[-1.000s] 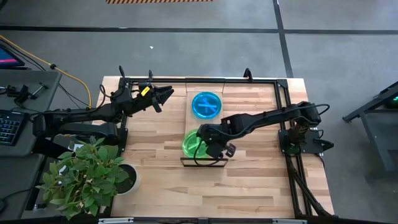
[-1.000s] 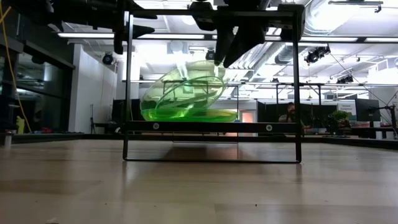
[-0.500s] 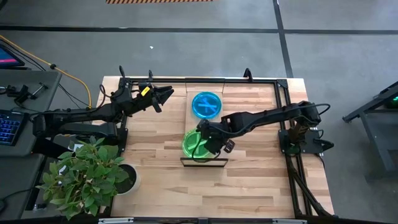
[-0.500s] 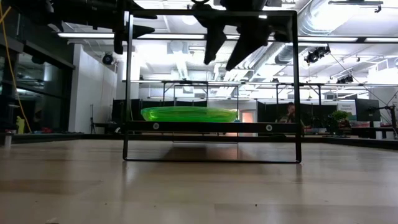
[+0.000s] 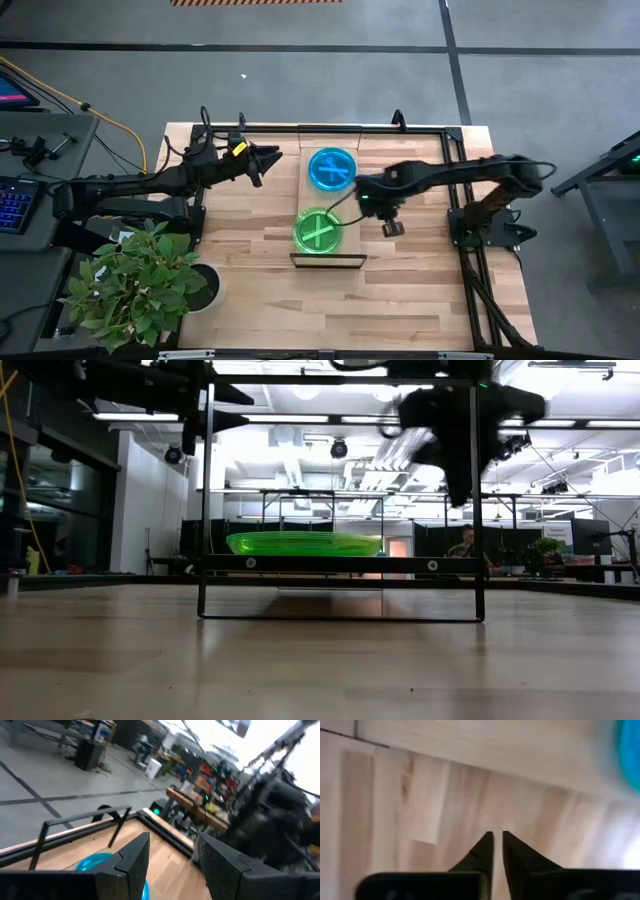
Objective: Place and stack plates onto a shelf
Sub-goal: Adjust the stacked green plates on the shelf
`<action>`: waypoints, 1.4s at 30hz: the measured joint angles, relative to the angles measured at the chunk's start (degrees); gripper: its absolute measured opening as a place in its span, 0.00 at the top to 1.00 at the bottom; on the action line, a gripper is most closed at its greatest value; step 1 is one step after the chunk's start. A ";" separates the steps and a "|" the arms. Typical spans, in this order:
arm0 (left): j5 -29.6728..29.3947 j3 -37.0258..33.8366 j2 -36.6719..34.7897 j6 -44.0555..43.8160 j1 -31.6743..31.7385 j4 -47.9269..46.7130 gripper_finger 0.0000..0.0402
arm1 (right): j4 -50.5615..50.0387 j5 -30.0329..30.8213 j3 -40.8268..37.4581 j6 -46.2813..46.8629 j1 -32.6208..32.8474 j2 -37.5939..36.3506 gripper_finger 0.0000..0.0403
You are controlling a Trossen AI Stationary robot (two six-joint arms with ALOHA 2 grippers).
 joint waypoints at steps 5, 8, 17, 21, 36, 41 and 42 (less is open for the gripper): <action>5.33 0.00 -0.01 6.23 -0.38 -3.17 0.62 | 12.13 -2.41 -19.25 18.75 0.56 -15.30 0.96; 8.92 0.01 -0.01 11.48 -2.49 -7.40 0.67 | 17.96 -2.93 -27.44 31.72 2.57 -24.10 0.99; 6.19 -0.13 4.62 11.62 -16.60 -33.61 0.98 | 31.39 9.34 -36.19 52.69 8.65 -37.93 1.00; 6.16 0.02 11.72 12.02 -21.40 -29.40 1.00 | 33.34 13.37 -36.19 53.11 8.64 -38.32 1.00; 6.00 0.04 28.87 10.60 -24.04 -15.41 1.00 | 34.06 14.99 -36.21 53.48 8.63 -38.28 1.00; 5.40 0.07 29.04 9.32 -24.04 -10.25 1.00 | 34.28 14.99 -36.21 53.46 8.63 -38.28 1.00; 5.18 0.09 29.04 9.32 -24.04 -9.50 1.00 | 34.26 14.99 -36.21 53.48 8.63 -38.28 1.00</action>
